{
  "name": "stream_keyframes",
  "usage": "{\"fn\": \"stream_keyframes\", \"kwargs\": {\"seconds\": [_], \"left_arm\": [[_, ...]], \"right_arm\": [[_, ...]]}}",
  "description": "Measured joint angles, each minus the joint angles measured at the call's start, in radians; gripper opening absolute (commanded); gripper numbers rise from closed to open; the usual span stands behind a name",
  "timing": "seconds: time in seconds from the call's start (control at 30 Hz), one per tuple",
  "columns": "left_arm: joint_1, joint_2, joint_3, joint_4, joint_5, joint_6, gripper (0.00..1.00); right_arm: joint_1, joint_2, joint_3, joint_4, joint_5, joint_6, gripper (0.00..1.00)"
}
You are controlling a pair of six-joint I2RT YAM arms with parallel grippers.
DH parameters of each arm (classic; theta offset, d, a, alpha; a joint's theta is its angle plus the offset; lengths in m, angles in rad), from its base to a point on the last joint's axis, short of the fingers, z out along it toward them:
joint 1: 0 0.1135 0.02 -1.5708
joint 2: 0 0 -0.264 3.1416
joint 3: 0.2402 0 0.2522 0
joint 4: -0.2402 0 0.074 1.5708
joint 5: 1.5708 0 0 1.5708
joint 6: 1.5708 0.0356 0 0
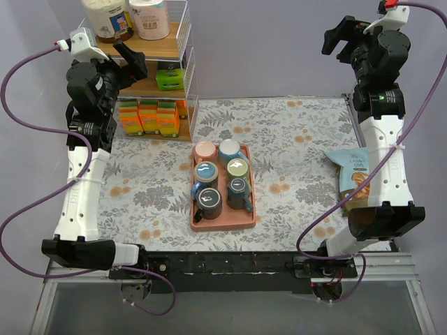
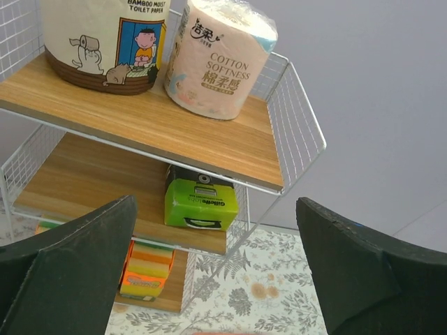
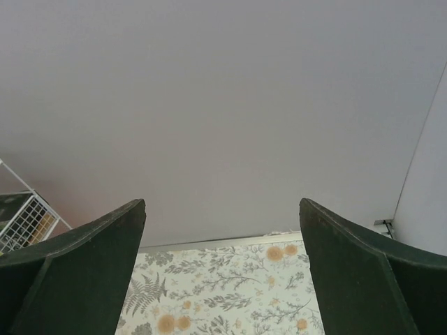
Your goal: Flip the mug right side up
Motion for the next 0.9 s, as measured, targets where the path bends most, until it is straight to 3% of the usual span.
{"fn": "stream_keyframes", "kwargs": {"seconds": [0.2, 0.4, 0.57, 0.7, 0.9], "left_arm": [[0.0, -0.03, -0.043, -0.009, 0.011, -0.029, 0.98], [0.0, -0.085, -0.155, -0.054, 0.032, -0.107, 0.98], [-0.002, -0.129, -0.312, -0.114, 0.015, -0.223, 0.98], [-0.009, -0.203, -0.463, -0.17, 0.017, -0.3, 0.98], [-0.015, -0.114, -0.317, -0.339, 0.049, -0.349, 0.98]], "right_arm": [[-0.002, 0.008, -0.004, -0.043, 0.012, 0.034, 0.97], [-0.005, 0.055, 0.006, -0.091, -0.027, 0.107, 0.88], [0.017, 0.03, -0.208, -0.117, -0.138, 0.18, 0.95], [0.138, 0.021, -0.318, -0.227, -0.16, 0.144, 0.95], [0.274, -0.163, -0.579, -0.218, -0.224, 0.064, 0.95]]}}
